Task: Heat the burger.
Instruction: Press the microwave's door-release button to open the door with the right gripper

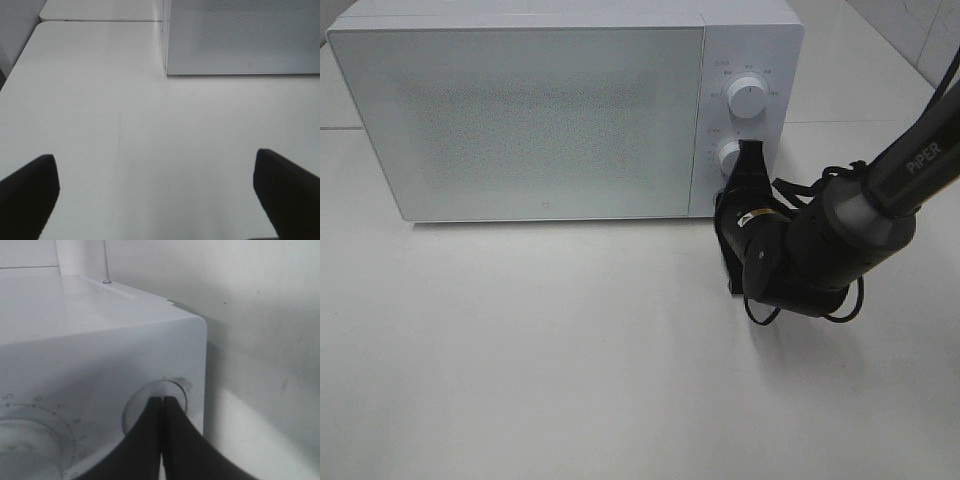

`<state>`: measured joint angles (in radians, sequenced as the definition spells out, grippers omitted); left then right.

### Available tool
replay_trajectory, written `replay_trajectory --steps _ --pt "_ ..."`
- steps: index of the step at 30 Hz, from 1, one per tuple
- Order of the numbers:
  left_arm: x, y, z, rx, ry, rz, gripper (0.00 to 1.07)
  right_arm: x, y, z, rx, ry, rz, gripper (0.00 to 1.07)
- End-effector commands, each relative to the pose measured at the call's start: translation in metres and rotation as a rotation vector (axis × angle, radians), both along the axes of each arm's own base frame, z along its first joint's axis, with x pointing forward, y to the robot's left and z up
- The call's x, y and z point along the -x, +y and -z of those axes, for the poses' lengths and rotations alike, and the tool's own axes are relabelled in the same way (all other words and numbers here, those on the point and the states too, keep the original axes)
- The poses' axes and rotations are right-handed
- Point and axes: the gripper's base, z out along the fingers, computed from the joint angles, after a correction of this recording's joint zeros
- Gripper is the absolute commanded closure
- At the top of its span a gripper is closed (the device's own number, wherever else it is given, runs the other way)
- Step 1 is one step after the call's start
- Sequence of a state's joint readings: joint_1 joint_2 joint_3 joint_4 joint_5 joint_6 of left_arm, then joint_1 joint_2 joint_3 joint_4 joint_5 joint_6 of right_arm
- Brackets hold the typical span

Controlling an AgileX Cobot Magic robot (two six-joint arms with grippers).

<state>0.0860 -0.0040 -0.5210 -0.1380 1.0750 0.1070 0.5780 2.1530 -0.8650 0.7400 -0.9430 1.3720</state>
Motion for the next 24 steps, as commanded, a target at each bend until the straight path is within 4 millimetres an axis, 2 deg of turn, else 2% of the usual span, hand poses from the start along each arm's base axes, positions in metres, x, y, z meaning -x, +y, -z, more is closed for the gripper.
replay_trajectory --steps 1,18,20,24 --pt "0.002 0.0 0.001 -0.005 -0.009 0.0 0.09 -0.006 0.001 -0.006 -0.003 -0.052 0.004 1.07" --pt "0.0 0.0 0.001 -0.005 -0.002 0.001 0.09 -0.025 0.002 -0.024 0.011 -0.159 0.064 1.07" --pt "0.0 0.0 0.001 -0.004 -0.002 0.0 0.09 -0.036 0.004 -0.028 0.016 -0.194 0.063 1.07" --pt "0.0 0.0 0.001 -0.005 -0.002 0.001 0.09 -0.044 0.008 -0.026 0.008 -0.209 0.07 1.07"
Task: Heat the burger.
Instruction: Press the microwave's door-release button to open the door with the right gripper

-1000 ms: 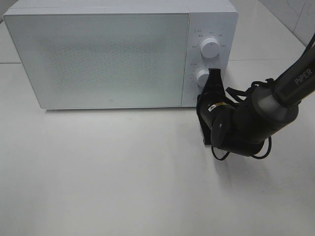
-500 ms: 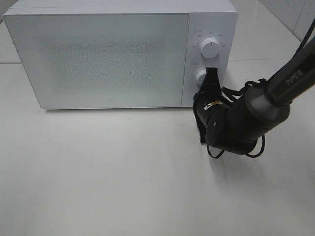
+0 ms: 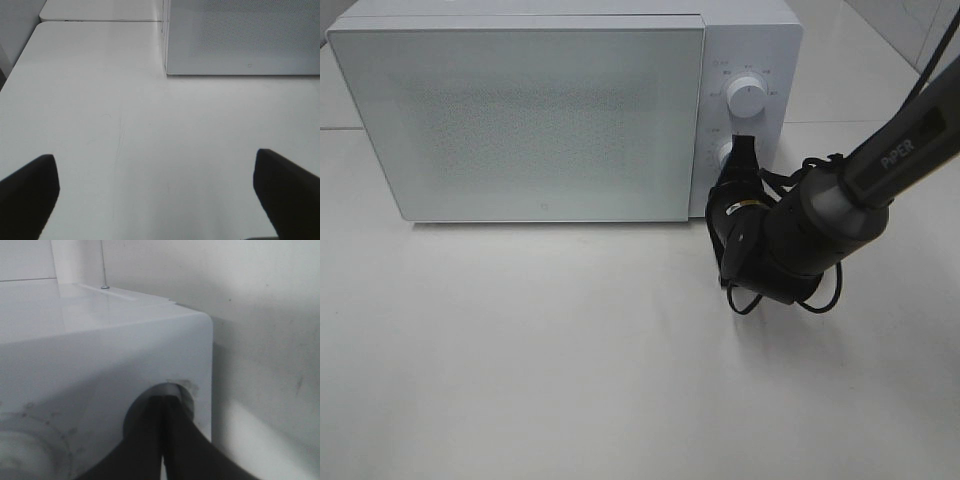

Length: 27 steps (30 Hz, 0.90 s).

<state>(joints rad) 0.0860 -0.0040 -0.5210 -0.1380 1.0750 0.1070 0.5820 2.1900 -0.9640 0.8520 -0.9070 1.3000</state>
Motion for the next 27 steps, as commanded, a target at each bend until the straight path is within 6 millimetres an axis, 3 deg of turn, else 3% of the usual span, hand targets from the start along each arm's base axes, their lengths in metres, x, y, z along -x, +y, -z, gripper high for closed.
replay_trajectory --steps 1,12,27 --pt "0.0 0.0 0.001 -0.004 -0.002 0.0 0.09 -0.033 0.002 -0.028 0.021 -0.24 0.019 1.07" --pt "0.0 0.0 0.001 -0.005 -0.002 0.001 0.09 -0.037 0.004 -0.031 0.046 -0.274 0.022 1.07" --pt "0.0 0.0 0.001 -0.005 -0.002 0.001 0.09 -0.034 0.007 -0.038 0.069 -0.189 -0.037 1.07"
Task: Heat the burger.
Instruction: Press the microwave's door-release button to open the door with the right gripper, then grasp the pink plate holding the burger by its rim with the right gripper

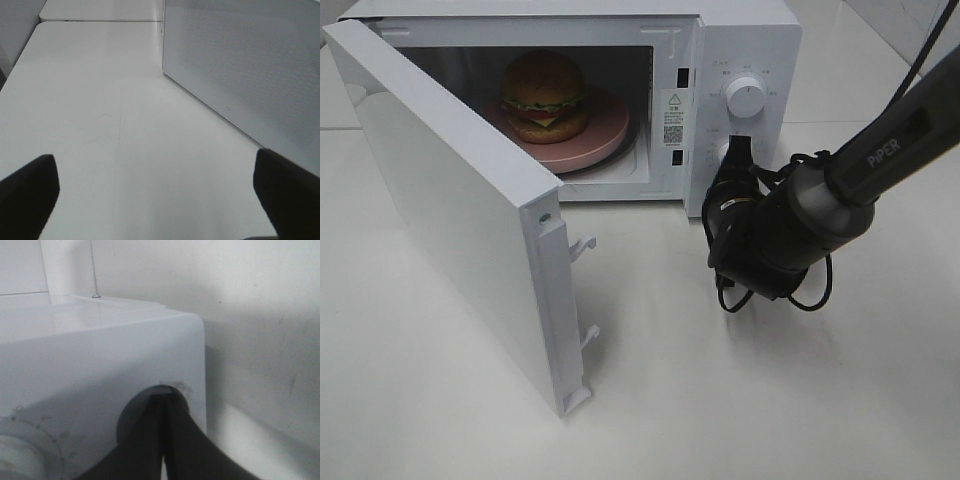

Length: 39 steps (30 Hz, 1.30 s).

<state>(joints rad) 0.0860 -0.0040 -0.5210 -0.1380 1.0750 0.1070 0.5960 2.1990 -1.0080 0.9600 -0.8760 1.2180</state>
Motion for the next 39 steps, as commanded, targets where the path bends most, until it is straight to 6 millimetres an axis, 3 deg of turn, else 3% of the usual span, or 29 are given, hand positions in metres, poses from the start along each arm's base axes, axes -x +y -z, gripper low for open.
replay_trajectory --steps 1,14,27,33,39 --pt "0.0 0.0 0.001 -0.005 -0.002 0.001 0.09 -0.03 0.001 -0.038 0.064 -0.219 -0.075 1.07" --pt "0.0 0.0 0.001 -0.005 -0.002 0.001 0.09 -0.003 -0.006 -0.029 0.037 0.006 -0.127 1.07" --pt "0.0 0.0 0.001 -0.005 -0.002 0.001 0.09 0.023 -0.016 -0.03 0.133 0.19 -0.208 1.07" --pt "0.0 0.0 0.001 -0.005 -0.002 0.001 0.09 0.035 -0.02 -0.036 0.202 0.235 -0.285 1.07" --pt "0.0 0.0 0.001 -0.004 -0.002 0.0 0.09 0.049 -0.024 -0.057 0.322 0.23 -0.427 1.07"
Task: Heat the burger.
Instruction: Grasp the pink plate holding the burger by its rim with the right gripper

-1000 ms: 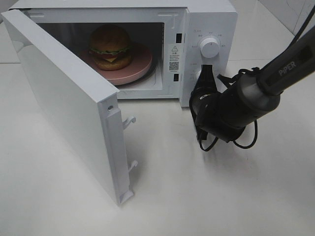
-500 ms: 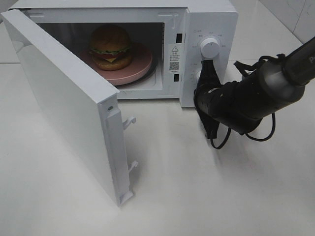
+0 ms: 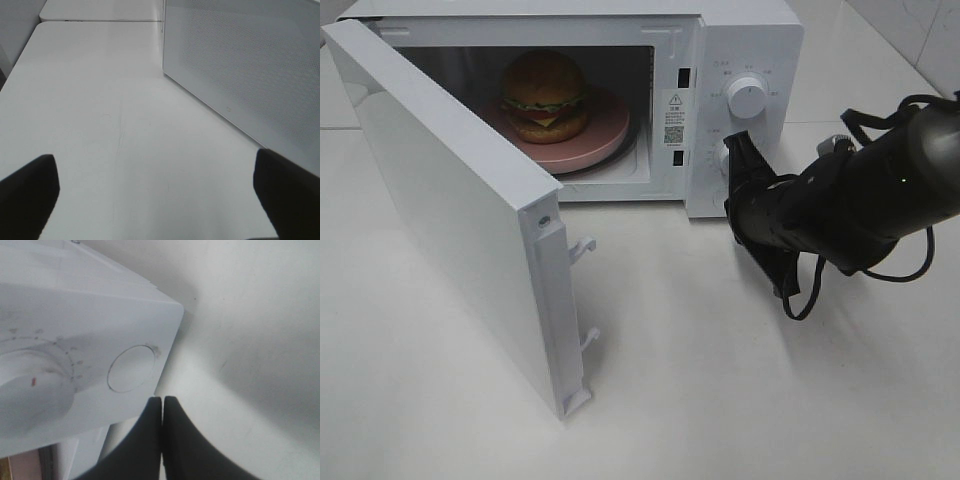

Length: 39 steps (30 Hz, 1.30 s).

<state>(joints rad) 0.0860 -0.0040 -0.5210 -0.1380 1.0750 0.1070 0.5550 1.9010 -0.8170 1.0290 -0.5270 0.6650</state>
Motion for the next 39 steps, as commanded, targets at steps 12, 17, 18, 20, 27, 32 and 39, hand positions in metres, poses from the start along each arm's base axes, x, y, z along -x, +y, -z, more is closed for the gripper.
replay_trajectory --steps 12,17,18,20,27,32,39 --pt "0.0 0.0 0.001 -0.004 -0.002 0.0 0.09 0.024 0.012 -0.031 0.183 0.058 -0.492 1.07" --pt "0.0 0.0 0.001 -0.004 -0.002 0.0 0.09 0.028 0.008 -0.033 0.194 0.107 -0.638 1.07" --pt "0.0 0.0 0.001 -0.005 -0.002 0.001 0.09 0.03 0.006 -0.034 0.2 0.12 -0.697 1.07" --pt "0.0 0.0 0.001 -0.004 -0.002 0.0 0.09 0.033 0.004 -0.037 0.207 0.128 -0.76 1.07" --pt "0.0 0.0 0.001 -0.005 -0.002 0.001 0.09 0.043 -0.007 -0.046 0.265 0.182 -0.962 1.07" --pt "0.0 0.0 0.001 -0.004 -0.002 0.0 0.09 0.049 -0.015 -0.052 0.325 0.217 -1.046 1.07" --pt "0.0 0.0 0.001 -0.004 -0.002 0.0 0.09 0.047 -0.024 -0.073 0.527 0.344 -1.228 1.07"
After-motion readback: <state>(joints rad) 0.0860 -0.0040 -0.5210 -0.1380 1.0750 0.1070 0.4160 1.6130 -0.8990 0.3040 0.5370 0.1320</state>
